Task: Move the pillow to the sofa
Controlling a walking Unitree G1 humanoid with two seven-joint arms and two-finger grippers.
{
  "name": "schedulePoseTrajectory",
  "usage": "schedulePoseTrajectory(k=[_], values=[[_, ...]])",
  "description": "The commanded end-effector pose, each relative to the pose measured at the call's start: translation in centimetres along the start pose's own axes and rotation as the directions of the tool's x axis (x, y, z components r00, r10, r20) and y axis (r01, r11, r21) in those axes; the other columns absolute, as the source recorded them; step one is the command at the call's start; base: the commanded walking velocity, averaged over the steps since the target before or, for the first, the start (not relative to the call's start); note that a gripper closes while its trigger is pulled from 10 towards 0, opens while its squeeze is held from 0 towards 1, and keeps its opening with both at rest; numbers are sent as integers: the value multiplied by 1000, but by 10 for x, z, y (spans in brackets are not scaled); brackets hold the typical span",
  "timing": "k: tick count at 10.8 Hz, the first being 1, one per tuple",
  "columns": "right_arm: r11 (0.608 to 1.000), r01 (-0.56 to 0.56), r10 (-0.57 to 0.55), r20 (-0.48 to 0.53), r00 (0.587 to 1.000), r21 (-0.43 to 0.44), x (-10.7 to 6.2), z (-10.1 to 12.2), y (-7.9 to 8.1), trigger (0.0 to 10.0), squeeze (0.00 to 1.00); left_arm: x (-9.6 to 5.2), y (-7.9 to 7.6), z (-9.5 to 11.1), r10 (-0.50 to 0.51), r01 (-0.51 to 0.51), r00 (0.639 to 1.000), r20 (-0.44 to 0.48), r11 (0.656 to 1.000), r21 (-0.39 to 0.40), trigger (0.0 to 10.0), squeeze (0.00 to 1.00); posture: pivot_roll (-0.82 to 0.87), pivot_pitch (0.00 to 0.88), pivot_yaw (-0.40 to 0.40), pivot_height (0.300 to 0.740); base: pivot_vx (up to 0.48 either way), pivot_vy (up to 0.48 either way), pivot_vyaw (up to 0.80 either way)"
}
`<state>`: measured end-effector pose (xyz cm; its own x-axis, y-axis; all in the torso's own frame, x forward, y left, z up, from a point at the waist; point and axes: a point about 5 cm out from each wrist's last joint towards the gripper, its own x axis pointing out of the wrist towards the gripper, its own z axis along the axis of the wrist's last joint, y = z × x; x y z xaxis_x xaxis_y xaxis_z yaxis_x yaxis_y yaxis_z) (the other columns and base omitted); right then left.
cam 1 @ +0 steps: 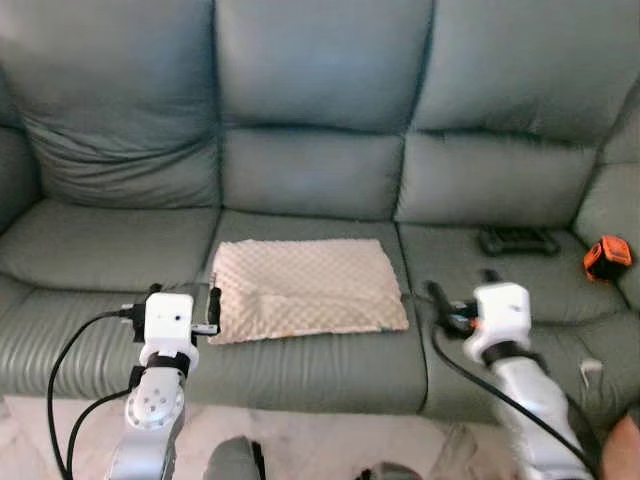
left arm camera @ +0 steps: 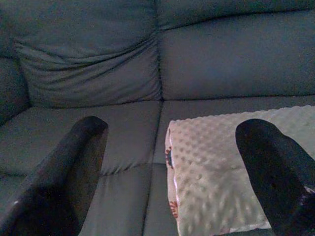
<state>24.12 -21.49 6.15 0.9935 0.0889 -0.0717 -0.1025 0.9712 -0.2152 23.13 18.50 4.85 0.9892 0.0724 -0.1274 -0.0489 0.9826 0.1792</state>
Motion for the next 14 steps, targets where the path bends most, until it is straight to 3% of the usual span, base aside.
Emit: schedulePoseTrajectory(k=[1,3,7,14], values=[[1000,-22,23,50,999,-5,8,11,5,10000,0,6,-5,9,-7,7,1000,23,1000,-1,10000,0,-47,54,-22,740,0,0,775],[998,-67,68,97,993,-17,16,22,15,10000,0,9,-12,16,-9,10,999,38,1000,-18,10000,0,-47,53,-18,740,0,0,775],[994,-98,104,136,985,-55,22,32,16,10000,0,10,-4,15,56,-56,998,19,998,-7,10000,0,-49,67,-21,740,0,0,775],[984,-164,173,173,970,-68,30,41,33,10000,0,22,5,21,147,-148,988,37,989,14,10000,0,-43,70,-34,740,0,0,775]])
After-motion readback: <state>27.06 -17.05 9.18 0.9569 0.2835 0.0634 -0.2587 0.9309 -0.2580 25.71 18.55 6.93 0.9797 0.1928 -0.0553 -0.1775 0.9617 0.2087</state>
